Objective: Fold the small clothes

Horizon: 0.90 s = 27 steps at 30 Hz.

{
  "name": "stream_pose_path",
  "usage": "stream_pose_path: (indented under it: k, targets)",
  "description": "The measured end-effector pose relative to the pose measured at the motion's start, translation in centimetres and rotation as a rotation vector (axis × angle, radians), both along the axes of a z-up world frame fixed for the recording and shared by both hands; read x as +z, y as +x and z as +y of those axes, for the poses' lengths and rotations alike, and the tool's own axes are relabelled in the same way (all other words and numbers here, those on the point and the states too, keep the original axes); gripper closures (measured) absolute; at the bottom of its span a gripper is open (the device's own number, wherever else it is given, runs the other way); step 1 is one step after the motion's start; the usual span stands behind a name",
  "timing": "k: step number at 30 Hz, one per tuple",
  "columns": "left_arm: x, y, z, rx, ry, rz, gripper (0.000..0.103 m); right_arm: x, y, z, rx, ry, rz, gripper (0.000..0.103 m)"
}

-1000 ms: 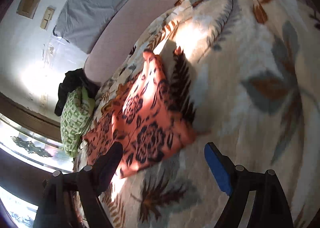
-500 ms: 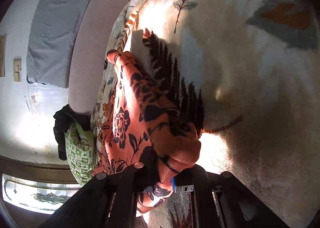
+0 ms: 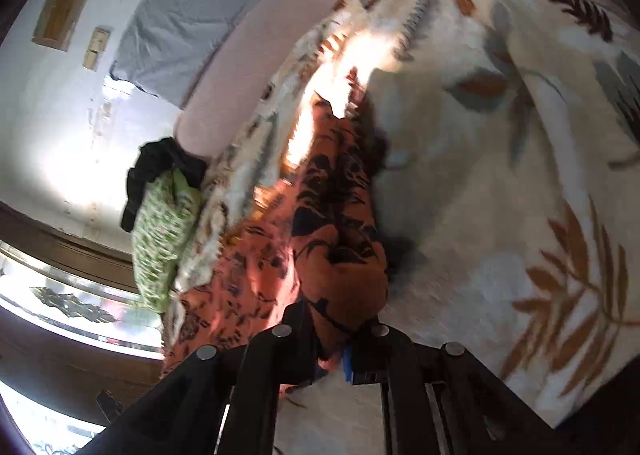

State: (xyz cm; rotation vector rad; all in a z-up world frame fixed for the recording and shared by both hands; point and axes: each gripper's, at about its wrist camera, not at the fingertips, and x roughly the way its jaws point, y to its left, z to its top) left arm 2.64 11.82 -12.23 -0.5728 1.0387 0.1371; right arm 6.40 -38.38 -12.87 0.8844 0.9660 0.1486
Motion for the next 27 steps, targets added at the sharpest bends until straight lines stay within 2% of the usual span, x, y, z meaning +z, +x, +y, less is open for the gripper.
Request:
stream_pose_path:
  k: [1,2,3,4,5,6,8,9,10,11,12,13,15,18,20,21,22,23,24,26,27]
  targets:
    - [-1.8,-0.3,0.6,0.004,-0.033,0.053,0.089,-2.3,-0.8,-0.5,-0.006,-0.004,0.064,0.09]
    - [-1.9,-0.8,1.4,0.015,-0.073,0.002,0.086,-4.4,-1.4,-1.1,-0.013,0.016,0.129,0.088]
    - [-1.4,-0.8,1.8,0.014,-0.062,0.004,0.084,-5.3,-2.1,-1.8,-0.018,0.074,0.123,0.087]
    - [-0.6,-0.7,1.9,0.016,-0.022,0.014,0.078,-5.0,-2.6,-2.4,-0.025,0.078,0.105,0.084]
    - [0.5,-0.6,2.0,0.028,0.021,0.001,0.071,-3.9,-2.8,-2.8,-0.025,0.022,0.089,0.08]
    - [1.7,-0.5,2.0,0.035,0.064,-0.033,0.067,-2.7,-2.8,-3.3,-0.022,-0.035,0.055,0.076]
    - [4.2,0.1,1.2,0.02,0.157,-0.109,0.06,-0.5,-2.2,-4.3,-0.018,-0.067,-0.002,0.07]
    - [5.3,0.5,0.4,-0.007,0.197,-0.146,0.056,0.4,-1.3,-4.8,-0.008,-0.08,-0.024,0.064]
    - [6.3,1.2,-0.7,-0.053,0.231,-0.179,0.053,1.1,-0.2,-4.9,0.008,-0.093,-0.038,0.041]
    - [6.9,2.1,-2.2,-0.116,0.262,-0.204,0.048,1.6,1.3,-4.9,0.033,-0.101,-0.054,0.03]
    - [7.3,2.8,-3.6,-0.174,0.284,-0.219,0.046,2.0,3.1,-4.8,0.071,-0.099,-0.082,0.024]
    - [7.4,3.7,-5.1,-0.224,0.306,-0.232,0.046,2.1,5.1,-4.6,0.116,-0.098,-0.097,0.024]
    - [7.0,5.3,-7.9,-0.318,0.348,-0.242,0.046,1.9,9.4,-3.6,0.17,-0.172,-0.084,0.024]
    - [5.3,7.7,-10.7,-0.374,0.412,-0.229,0.046,1.1,14.8,-1.9,0.232,-0.286,-0.05,0.026]
    - [2.8,9.5,-11.4,-0.397,0.42,-0.15,0.046,0.5,17.3,-0.4,0.285,-0.352,-0.048,0.027]
    - [1.1,10.3,-11.5,-0.419,0.414,-0.092,0.046,0.0,18.4,0.5,0.318,-0.381,-0.037,0.043]
    - [-0.1,10.5,-11.5,-0.423,0.431,-0.072,0.046,-0.5,19.3,1.4,0.356,-0.438,-0.012,0.096]
    - [-0.4,10.3,-11.5,-0.428,0.453,-0.106,0.045,-0.7,19.8,2.0,0.361,-0.506,-0.002,0.096]
    - [-0.4,10.3,-11.6,-0.437,0.474,-0.121,0.045,-0.5,20.1,2.0,0.339,-0.53,-0.012,0.096]
    - [0.4,10.4,-11.6,-0.446,0.461,-0.109,0.046,-1.4,20.7,0.4,0.25,-0.531,0.02,0.096]
    - [1.4,10.4,-11.2,-0.448,0.437,-0.129,0.046,-2.4,21.0,-0.4,0.223,-0.509,0.047,0.096]
